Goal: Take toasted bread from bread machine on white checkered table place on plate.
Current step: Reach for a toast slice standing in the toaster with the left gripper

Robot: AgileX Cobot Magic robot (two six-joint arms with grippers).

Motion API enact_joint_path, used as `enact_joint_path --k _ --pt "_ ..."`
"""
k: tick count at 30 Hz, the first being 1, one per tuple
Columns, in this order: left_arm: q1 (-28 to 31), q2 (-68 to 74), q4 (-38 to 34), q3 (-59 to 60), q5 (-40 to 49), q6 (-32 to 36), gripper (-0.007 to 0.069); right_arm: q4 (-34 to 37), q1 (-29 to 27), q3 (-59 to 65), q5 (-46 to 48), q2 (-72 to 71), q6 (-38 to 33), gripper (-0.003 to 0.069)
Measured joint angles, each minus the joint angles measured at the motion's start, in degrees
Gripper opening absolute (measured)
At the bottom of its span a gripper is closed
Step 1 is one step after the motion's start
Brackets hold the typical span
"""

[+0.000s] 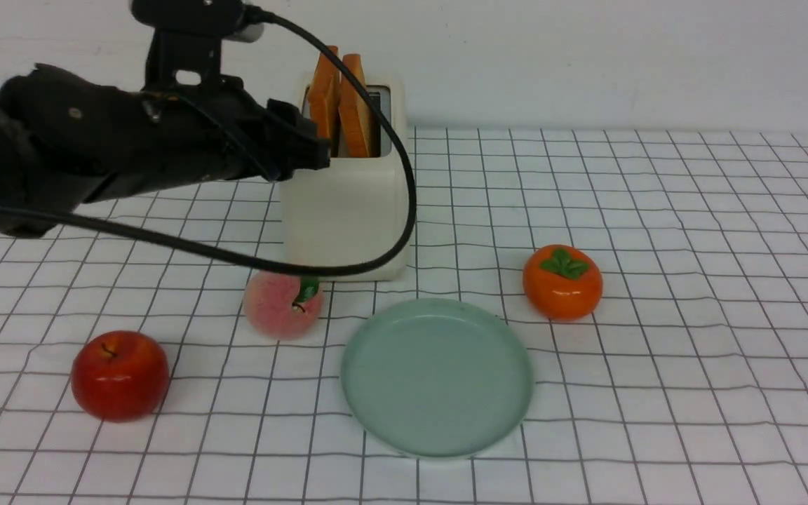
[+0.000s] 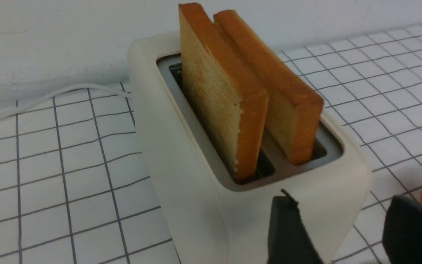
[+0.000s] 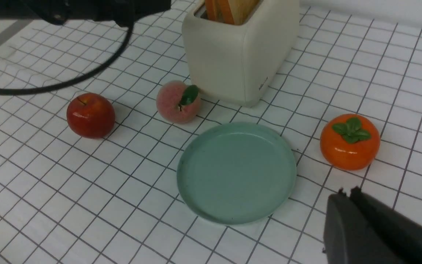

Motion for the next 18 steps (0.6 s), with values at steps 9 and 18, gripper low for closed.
enact_joint_path --k 9,18 --pt "0.0 7.7 -0.2 -6.2 -4.7 0.1 0.0384 0.1 0.0 0.0 0.5 -0.1 0.0 0.0014" --pt "0.0 12.5 -0.4 -11.6 -5.3 -0.3 0.0382 0.2 0.0 0.0 1.0 -0.1 -0.1 0.0020"
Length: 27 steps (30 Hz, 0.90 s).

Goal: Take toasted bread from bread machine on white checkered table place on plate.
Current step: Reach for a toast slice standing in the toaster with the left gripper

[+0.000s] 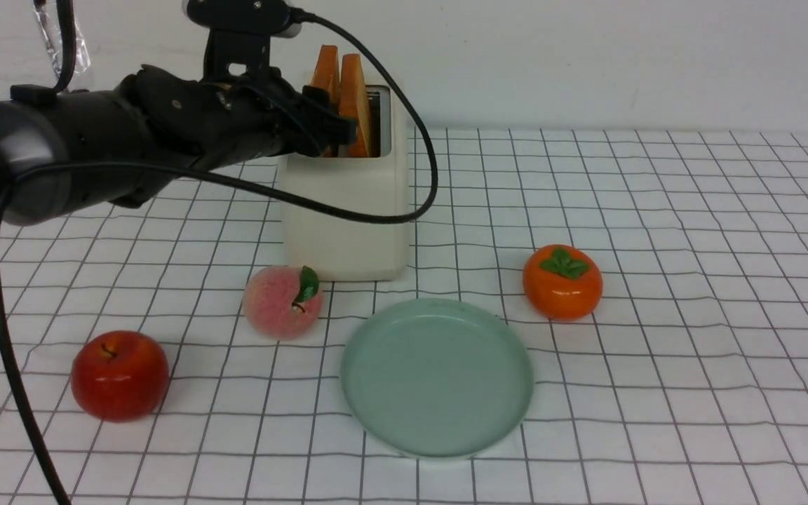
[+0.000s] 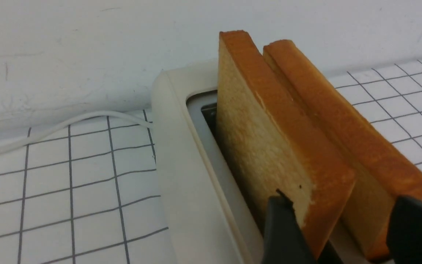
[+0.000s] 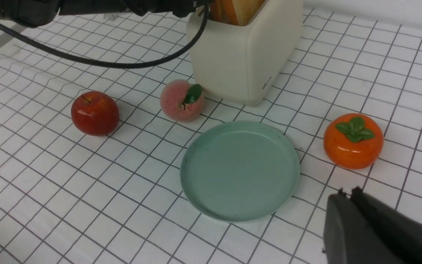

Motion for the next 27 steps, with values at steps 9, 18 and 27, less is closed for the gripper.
enact_joint_path --k 9,18,27 --pt "0.0 4.1 -0.3 -4.6 -1.7 -0.4 0.0320 0.0 0.0 -0.1 0.5 0.0 0.0 0.0022" --pt "0.0 5.5 -0.4 -6.5 -2.3 -0.4 0.0088 0.0 0.0 -0.1 1.5 0.0 0.0 0.0024" --pt "0.0 3.0 -0.4 -6.5 -1.9 -0.4 0.0070 0.0 0.0 -0.1 1.6 0.0 0.0 0.0032"
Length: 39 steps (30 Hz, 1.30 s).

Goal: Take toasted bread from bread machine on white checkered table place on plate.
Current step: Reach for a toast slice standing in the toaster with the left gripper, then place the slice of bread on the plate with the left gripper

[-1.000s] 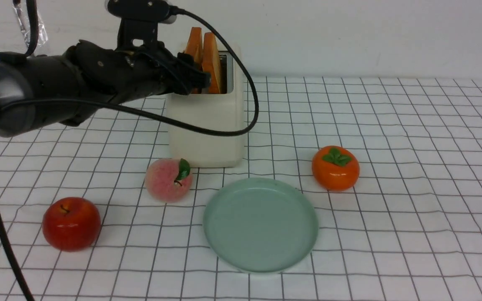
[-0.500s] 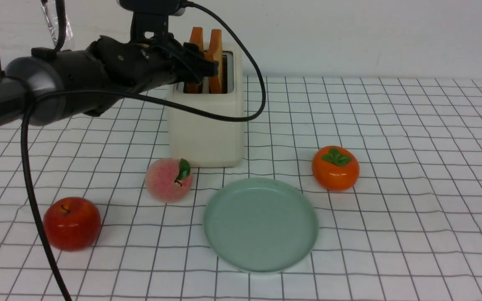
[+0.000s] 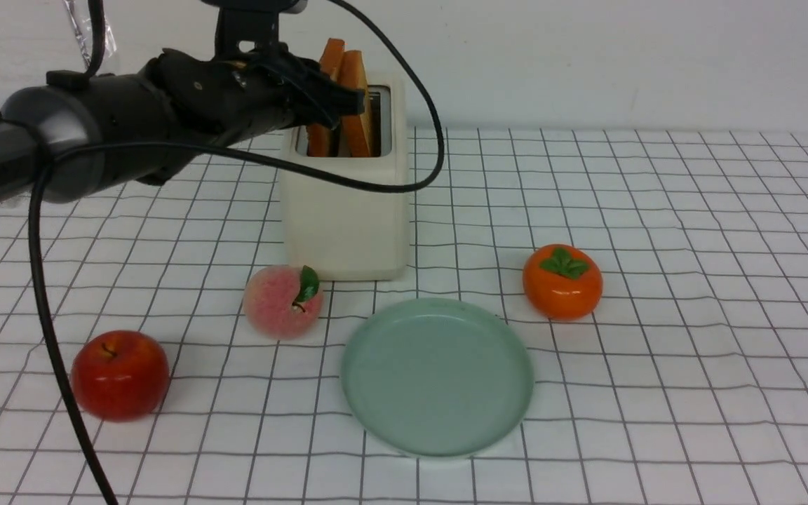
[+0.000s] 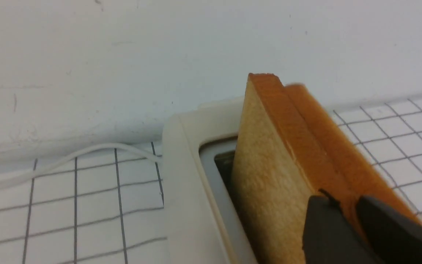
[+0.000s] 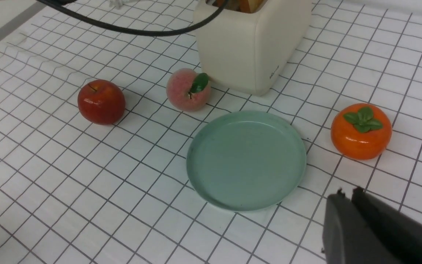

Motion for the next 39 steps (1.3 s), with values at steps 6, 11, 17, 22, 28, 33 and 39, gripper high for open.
enact_joint_path --k 6,11,17,22,28,33,39 --pt "0.0 -6.9 0.1 0.0 -1.7 0.1 0.0070 0.0 0.2 0.0 0.0 0.0 0.0 0.0035" --pt "0.0 -13.3 0.1 0.0 3.1 0.2 0.0070 0.0 0.2 0.0 0.0 0.0 0.0 0.0035" --pt "0.0 -23.0 0.5 0.2 22.6 -3.8 0.0070 0.0 0.2 0.0 0.0 0.0 0.0 0.0024" --pt "0.0 -27.7 1.2 0.5 48.3 -15.2 0.0070 0.3 0.2 0.0 -3.3 -0.6 -0.6 -0.0006" --pt "0.0 -24.0 -2.9 8.6 56.9 -17.5 0.0070 0.5 0.2 -0.1 -9.6 -5.9 -4.0 -0.0005" --pt "0.0 -18.6 -12.1 14.8 53.5 -10.9 0.0070 1.2 0.2 -0.2 -10.5 -11.0 -5.6 -0.0003" --pt "0.0 -11.6 -18.1 15.6 51.7 -7.0 0.0070 1.5 0.2 -0.3 -7.5 -13.1 -5.9 -0.0001"
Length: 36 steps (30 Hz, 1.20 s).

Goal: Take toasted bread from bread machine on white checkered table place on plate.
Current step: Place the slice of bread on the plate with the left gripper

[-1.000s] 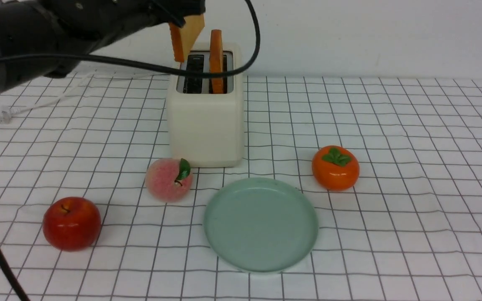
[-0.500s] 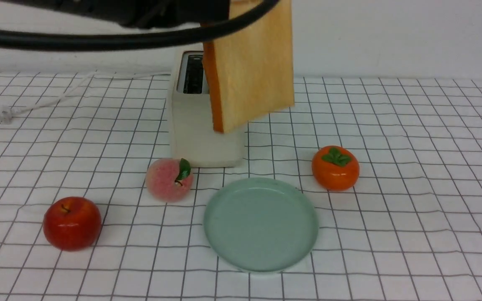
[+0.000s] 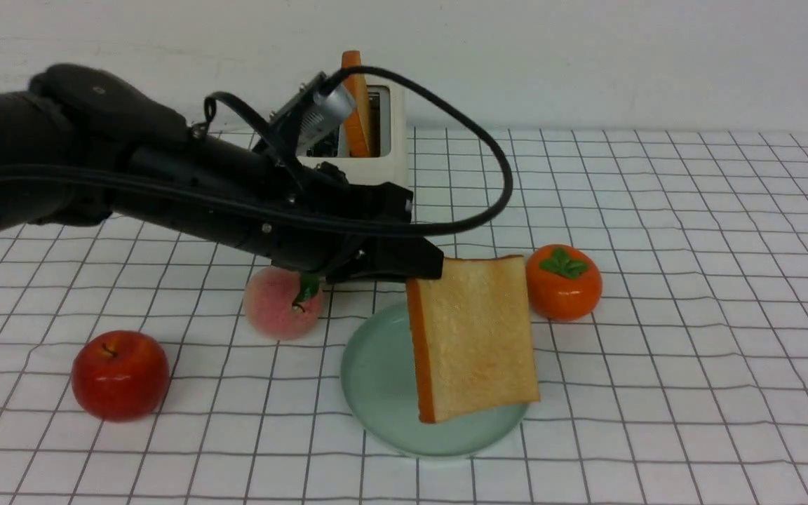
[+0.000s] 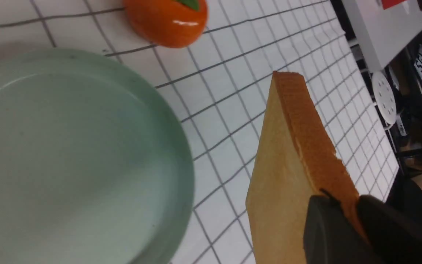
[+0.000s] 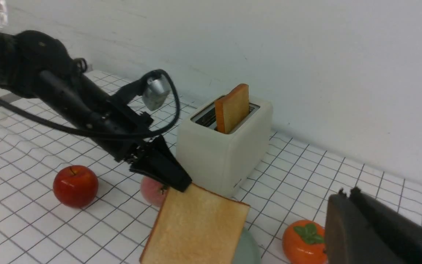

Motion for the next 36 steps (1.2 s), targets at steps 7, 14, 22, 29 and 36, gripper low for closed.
enact_joint_path --k 7,14,22,29,36 --pt "0.0 4.3 0.4 0.0 -0.9 -0.5 0.0070 -0.1 0.0 0.0 3.0 0.0 -0.1 -0.0001" --pt "0.0 7.9 2.1 0.0 -2.1 -0.7 0.0073 -0.1 0.0 0.0 3.3 0.0 -0.1 0.0001" --pt "0.0 8.5 2.7 0.0 -4.0 -0.6 0.0318 -0.1 0.0 0.0 3.7 0.0 -0.1 0.0000" --pt "0.0 7.4 3.1 0.0 -5.1 4.1 0.0544 -0.2 0.0 0.0 4.1 0.0 -0.1 0.0000" --pt "0.0 -3.5 9.2 0.0 -8.4 5.3 0.0572 -0.2 0.0 0.0 5.1 0.0 -0.2 0.0000"
